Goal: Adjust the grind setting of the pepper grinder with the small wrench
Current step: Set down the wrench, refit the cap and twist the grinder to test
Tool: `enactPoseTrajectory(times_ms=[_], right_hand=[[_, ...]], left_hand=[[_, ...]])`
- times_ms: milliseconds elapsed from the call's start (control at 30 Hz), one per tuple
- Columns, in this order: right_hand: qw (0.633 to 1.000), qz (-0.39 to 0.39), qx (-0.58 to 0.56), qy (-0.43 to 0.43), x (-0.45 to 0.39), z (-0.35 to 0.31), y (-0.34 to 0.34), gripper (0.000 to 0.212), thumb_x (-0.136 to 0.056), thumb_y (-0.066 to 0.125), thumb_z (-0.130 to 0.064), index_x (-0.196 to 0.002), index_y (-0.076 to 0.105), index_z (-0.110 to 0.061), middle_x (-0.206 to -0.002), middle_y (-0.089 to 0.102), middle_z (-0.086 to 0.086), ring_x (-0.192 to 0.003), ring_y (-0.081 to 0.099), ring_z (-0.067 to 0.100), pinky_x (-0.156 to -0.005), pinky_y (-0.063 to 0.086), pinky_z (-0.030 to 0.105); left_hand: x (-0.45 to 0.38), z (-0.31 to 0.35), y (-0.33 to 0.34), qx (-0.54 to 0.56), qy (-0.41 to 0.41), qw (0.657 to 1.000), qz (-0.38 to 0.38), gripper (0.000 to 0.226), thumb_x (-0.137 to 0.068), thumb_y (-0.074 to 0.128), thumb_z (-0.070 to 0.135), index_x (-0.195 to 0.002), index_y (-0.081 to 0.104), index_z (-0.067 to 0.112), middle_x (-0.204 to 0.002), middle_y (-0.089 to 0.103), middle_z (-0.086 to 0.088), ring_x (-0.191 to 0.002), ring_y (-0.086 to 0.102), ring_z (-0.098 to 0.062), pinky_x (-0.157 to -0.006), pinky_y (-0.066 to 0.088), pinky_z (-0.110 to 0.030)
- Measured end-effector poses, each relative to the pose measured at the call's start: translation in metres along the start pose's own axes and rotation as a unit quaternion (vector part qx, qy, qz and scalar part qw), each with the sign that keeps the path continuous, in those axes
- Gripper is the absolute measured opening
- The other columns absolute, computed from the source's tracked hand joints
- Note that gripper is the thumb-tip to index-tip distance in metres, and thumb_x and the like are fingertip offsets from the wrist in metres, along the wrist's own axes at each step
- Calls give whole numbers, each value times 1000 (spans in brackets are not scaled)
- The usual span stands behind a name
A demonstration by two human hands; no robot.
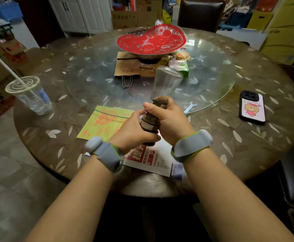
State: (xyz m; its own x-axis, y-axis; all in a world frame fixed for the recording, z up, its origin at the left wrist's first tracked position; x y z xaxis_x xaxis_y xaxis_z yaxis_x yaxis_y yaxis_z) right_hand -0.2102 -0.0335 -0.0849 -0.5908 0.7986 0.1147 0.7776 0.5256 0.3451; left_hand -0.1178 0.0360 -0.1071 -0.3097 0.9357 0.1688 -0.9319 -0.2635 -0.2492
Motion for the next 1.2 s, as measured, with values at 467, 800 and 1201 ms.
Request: enactPoseTrajectory(times_ms=[467, 800, 1201], right_hand=[[997, 54, -50, 26, -12, 5, 1, 34, -81, 73, -6, -107, 52, 0, -88, 59, 13, -80, 63, 25, -74, 58, 43], [997, 8, 70, 22, -11, 7, -2, 47, -83, 72, -21, -119, 50, -2, -102, 62, 13, -90, 66, 25, -74, 58, 37], [991, -89, 12, 99, 0, -21, -14, 6, -87, 63, -12, -89, 63, -6, -80, 67, 9, -64, 66, 18, -60, 56, 27]], left_hand=[[4, 10, 11, -94, -24, 985, 144, 92, -57, 81, 15, -139, 38, 9, -106, 66, -14, -78, 71, -28, -66, 61, -43], [10, 0, 9, -78, -31, 977, 196, 97, -56, 82, 27, -139, 32, 16, -115, 65, -14, -96, 67, -28, -80, 58, -41], [30, 33, -31, -276, 112, 931, 213, 44, -89, 33, 45, -102, 62, 15, -75, 64, -4, -75, 61, -26, -75, 51, -47]])
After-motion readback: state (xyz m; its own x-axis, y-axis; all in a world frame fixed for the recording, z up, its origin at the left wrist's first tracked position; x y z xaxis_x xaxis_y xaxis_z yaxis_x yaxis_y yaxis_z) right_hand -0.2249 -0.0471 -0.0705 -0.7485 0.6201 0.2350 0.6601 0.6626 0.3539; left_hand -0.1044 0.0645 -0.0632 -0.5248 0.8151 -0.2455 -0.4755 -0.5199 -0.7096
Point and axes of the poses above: each hand's wrist, its own x-axis away from the middle knuckle, its own y-axis out of the palm, z = x × y, the point moved 3 cm from there along -x, towards the middle knuckle
